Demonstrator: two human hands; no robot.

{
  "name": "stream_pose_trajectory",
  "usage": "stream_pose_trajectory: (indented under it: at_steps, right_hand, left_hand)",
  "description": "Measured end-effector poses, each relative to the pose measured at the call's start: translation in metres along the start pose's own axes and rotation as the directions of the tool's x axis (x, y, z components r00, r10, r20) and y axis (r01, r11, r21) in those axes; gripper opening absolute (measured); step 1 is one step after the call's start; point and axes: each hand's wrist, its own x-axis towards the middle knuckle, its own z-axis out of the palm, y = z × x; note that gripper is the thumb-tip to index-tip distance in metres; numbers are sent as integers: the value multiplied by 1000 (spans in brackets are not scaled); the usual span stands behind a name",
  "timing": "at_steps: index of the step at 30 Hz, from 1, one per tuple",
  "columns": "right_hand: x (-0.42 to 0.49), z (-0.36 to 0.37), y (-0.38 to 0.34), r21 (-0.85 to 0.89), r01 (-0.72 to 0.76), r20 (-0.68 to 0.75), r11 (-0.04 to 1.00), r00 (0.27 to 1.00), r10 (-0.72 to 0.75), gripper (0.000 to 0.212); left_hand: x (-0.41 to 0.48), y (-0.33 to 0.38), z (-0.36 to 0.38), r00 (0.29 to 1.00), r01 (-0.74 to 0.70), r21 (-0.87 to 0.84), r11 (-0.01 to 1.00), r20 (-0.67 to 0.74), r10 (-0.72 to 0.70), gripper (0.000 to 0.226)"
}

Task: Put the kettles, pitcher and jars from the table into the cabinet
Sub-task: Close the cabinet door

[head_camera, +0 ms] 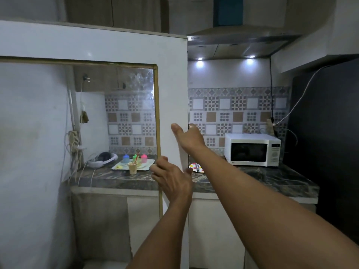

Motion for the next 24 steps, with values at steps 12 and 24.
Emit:
stream_pose_trajectory:
  at_steps: [12,24]
  right_hand:
    - [-62,-46,3,-19,166,111,986,980,-163,68]
    - [-249,-84,-59,-29,353,221,935,915,-338,36]
  left_hand:
    - [-70,33,-47,993,89,146,985,-86,-77,80]
    - [-175,42,-208,962,250,179,952,-158,-223,69]
